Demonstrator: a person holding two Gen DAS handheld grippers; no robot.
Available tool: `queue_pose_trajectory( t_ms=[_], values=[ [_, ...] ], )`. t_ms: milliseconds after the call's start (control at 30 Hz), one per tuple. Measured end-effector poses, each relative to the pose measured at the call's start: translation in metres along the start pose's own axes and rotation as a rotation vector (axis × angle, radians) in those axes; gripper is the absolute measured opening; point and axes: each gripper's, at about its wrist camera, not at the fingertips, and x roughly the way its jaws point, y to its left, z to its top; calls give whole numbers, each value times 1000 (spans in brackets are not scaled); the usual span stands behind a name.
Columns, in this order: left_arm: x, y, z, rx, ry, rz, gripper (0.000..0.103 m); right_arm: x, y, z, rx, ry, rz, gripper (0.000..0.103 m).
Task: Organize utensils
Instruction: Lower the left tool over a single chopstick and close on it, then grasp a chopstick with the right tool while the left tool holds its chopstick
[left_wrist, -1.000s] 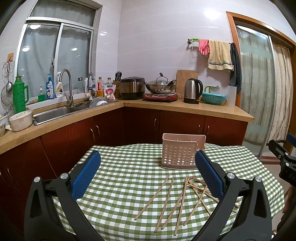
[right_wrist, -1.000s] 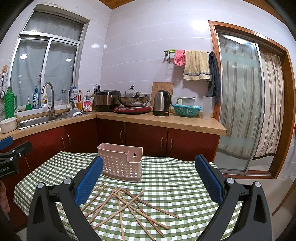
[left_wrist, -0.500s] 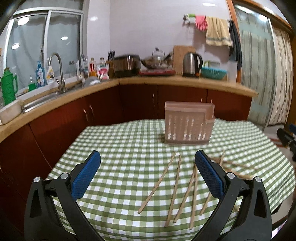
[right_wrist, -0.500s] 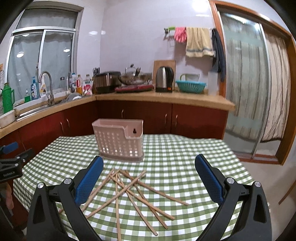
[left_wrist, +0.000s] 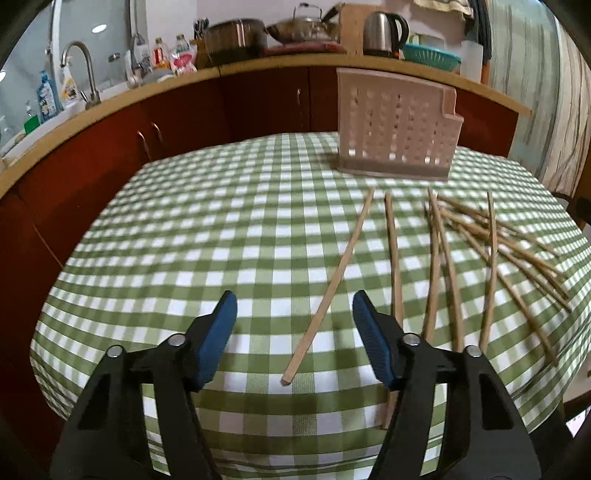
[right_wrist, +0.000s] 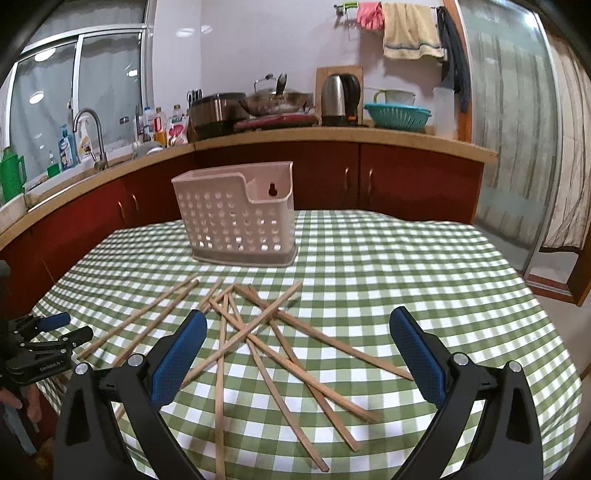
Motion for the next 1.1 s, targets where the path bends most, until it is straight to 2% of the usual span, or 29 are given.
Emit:
queue_pose_trajectory(
  t_ms=[233, 500, 567, 600, 800, 1100],
  values=[
    [21, 7, -8, -8, 56, -12, 46, 12, -1, -5, -5, 27, 9, 97],
    [22, 5, -11, 12, 62, -31, 42, 19, -2, -10, -20, 54, 6, 96],
    [22, 6, -12, 8, 57, -67, 35, 20, -2, -11, -25, 59, 6, 96],
    [21, 7, -12, 2, 55, -86, 28, 20, -2, -12, -28, 61, 7, 96],
    [20, 0, -14, 45, 50, -83, 8, 22, -7, -16, -35, 73, 7, 96],
    [18, 0, -13, 51, 41, -89, 7, 27, -16, -21, -56, 80, 9, 94]
  ],
)
